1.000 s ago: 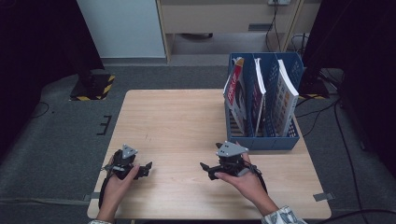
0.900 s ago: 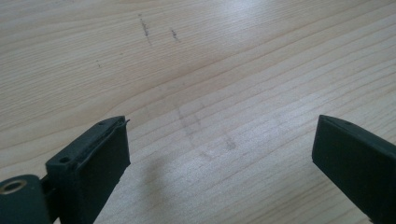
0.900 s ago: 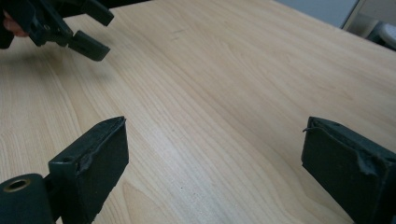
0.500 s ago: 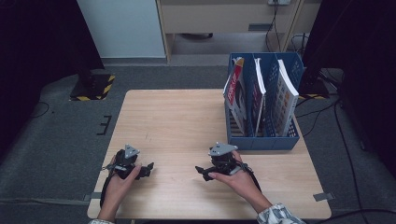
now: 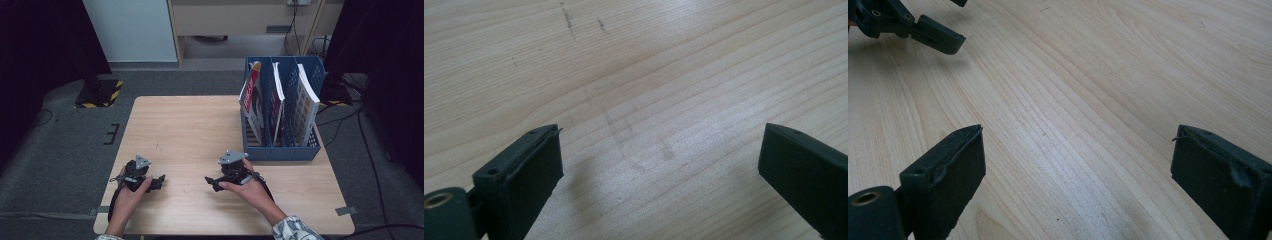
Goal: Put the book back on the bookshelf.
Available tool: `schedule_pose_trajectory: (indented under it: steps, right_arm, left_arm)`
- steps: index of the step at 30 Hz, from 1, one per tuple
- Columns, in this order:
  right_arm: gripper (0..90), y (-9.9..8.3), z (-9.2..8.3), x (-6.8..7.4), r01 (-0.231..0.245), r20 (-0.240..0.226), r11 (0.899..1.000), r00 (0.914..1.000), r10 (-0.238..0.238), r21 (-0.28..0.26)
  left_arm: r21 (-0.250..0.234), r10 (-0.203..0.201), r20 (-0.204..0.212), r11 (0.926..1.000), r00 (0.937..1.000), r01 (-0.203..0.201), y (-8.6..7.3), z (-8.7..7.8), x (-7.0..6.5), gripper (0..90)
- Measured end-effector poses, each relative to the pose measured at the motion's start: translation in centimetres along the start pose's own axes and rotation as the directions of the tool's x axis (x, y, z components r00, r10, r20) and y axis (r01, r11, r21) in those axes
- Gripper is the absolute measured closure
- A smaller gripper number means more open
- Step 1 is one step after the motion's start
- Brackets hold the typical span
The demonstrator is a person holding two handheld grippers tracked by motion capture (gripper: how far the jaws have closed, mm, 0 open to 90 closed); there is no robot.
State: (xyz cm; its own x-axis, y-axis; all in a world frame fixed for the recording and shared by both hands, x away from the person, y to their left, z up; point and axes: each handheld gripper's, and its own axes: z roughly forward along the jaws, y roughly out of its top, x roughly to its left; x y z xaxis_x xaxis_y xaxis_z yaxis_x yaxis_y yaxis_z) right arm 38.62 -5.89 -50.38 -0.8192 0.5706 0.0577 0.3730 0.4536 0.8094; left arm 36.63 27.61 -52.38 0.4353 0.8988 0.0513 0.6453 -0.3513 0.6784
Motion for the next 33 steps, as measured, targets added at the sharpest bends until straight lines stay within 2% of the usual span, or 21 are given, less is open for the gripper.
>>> schedule_pose_trajectory:
  steps: [5,11,13,17,18,24,25,30,33]
  right_arm:
    - [7.8,0.1,-0.1,-0.1,-0.008,0.006,1.000,0.9999,0.008,-0.009]
    - [7.8,0.3,0.8,0.0,-0.012,0.011,1.000,0.9999,0.012,0.004]
    - [7.8,0.3,1.2,-0.2,-0.034,0.009,0.999,0.9994,0.034,0.007]
    - [7.8,0.1,2.4,-0.2,-0.040,0.011,0.998,0.9992,0.040,0.041]
    - [7.9,0.0,3.1,-0.1,-0.034,0.012,0.997,0.9994,0.034,0.064]
    - [8.4,-0.4,4.3,-0.2,-0.043,0.029,0.995,0.9988,0.041,0.095]
    - [8.3,-0.6,4.6,-0.2,-0.040,0.040,0.991,0.9986,0.035,0.127]
    - [7.7,-0.9,4.8,0.1,-0.004,0.074,0.990,0.9972,-0.006,0.138]
    - [7.6,-0.9,4.8,0.2,-0.008,0.076,0.990,0.9971,-0.003,0.137]
  left_arm:
    - [0.000,0.011,0.001,0.9999,0.9999,-0.011,-0.1,0.0,-0.1,3.6]
    - [0.000,0.007,0.000,1.0000,1.0000,-0.007,-0.2,-0.2,0.2,3.6]
    - [-0.001,0.005,-0.001,1.0000,1.0000,-0.005,-0.2,-0.2,0.1,3.6]
    - [0.004,0.009,0.003,0.9999,0.9999,-0.009,-0.1,0.0,0.1,3.6]
    - [0.007,0.008,0.004,0.9999,1.0000,-0.008,-0.1,0.0,0.1,3.7]
    - [0.021,0.002,0.005,0.9998,1.0000,-0.002,-0.2,0.3,0.2,3.5]
    - [0.025,0.000,0.004,0.9997,1.0000,0.000,-0.3,0.4,0.2,3.5]
    - [0.020,-0.019,0.005,0.9996,0.9998,0.019,-0.4,0.7,0.3,2.0]
    - [0.010,-0.038,0.016,0.9993,0.9992,0.037,-0.5,0.8,0.4,0.8]
